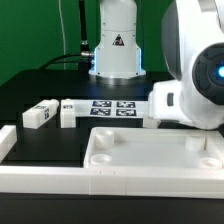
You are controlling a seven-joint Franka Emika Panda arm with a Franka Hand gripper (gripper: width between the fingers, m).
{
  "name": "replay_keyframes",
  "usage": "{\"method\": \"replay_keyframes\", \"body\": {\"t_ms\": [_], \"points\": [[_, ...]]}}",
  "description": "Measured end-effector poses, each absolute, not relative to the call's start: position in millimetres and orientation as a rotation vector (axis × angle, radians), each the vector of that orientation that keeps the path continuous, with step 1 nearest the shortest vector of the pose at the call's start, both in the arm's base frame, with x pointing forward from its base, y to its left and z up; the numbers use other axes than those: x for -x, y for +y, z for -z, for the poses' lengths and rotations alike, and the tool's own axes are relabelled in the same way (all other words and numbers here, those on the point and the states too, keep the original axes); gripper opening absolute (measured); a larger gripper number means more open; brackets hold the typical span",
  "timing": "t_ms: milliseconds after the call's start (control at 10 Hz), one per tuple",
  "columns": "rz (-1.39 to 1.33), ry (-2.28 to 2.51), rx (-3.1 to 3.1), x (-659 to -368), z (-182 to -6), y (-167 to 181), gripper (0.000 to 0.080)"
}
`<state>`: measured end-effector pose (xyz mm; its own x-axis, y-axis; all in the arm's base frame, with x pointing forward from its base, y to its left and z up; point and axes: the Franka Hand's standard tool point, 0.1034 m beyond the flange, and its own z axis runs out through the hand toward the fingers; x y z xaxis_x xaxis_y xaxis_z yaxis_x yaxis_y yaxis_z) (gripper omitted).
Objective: Assemble desk
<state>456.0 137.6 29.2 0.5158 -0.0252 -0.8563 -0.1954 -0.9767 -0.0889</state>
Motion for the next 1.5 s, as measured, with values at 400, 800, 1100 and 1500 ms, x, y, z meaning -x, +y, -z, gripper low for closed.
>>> {"method": "replay_keyframes", "body": {"t_ms": [400, 800, 1100, 1500], "points": [[-1.355, 0.089, 2.561, -476.9, -78.5, 114.5, 0.0288], [-1.214, 0.109, 2.631, -490.1, -71.3, 115.8, 0.0288], [-0.987, 0.120, 2.719, -514.9, -115.1, 106.9, 0.0288], [-0.634, 0.164, 2.831, -538.5, -132.4, 102.4, 0.0288]]}}
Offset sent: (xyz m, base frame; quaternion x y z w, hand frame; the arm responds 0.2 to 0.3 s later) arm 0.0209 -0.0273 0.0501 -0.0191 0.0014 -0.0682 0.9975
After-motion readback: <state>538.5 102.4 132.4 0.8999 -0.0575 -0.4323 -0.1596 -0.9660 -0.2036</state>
